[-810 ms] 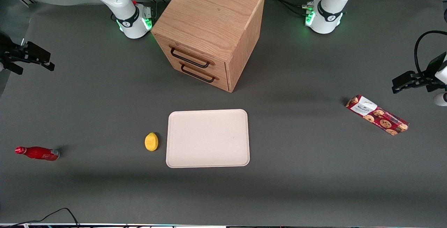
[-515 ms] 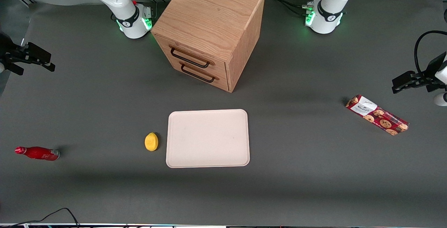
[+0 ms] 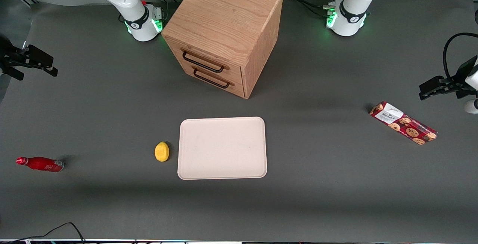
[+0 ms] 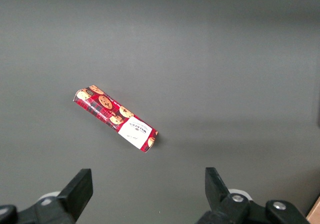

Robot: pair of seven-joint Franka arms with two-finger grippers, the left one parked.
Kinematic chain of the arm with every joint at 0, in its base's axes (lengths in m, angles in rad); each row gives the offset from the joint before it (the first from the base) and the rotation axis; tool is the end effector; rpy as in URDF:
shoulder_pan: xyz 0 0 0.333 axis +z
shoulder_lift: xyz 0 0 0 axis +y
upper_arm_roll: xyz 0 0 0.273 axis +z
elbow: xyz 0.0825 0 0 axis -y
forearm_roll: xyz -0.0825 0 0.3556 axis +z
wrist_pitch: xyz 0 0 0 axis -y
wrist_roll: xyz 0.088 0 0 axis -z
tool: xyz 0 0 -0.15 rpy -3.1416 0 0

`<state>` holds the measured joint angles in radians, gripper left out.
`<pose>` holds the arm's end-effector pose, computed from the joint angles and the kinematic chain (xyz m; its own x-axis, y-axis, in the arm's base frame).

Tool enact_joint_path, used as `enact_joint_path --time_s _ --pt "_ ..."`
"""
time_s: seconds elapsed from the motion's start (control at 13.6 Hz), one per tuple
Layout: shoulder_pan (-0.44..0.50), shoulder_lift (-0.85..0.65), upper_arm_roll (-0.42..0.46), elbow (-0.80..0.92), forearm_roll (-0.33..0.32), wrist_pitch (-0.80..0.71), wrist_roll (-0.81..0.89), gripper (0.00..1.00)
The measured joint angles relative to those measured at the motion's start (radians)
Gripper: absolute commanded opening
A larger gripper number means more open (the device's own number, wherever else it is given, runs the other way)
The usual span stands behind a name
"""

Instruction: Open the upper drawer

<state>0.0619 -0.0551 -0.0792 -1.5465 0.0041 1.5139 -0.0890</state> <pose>0.5066 -0.0091 0.5725 0.9971 0.0719 0.0230 0.0721 -0.9974 -0.0064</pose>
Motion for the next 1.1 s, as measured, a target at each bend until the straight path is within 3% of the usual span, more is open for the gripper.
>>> enact_joint_path --time_s 0.52,1.1 --pt "0.022 0.000 0.010 0.001 0.000 0.000 0.000 1.00" --pt "0.293 0.016 0.017 -0.004 0.001 -0.029 0.007 1.00"
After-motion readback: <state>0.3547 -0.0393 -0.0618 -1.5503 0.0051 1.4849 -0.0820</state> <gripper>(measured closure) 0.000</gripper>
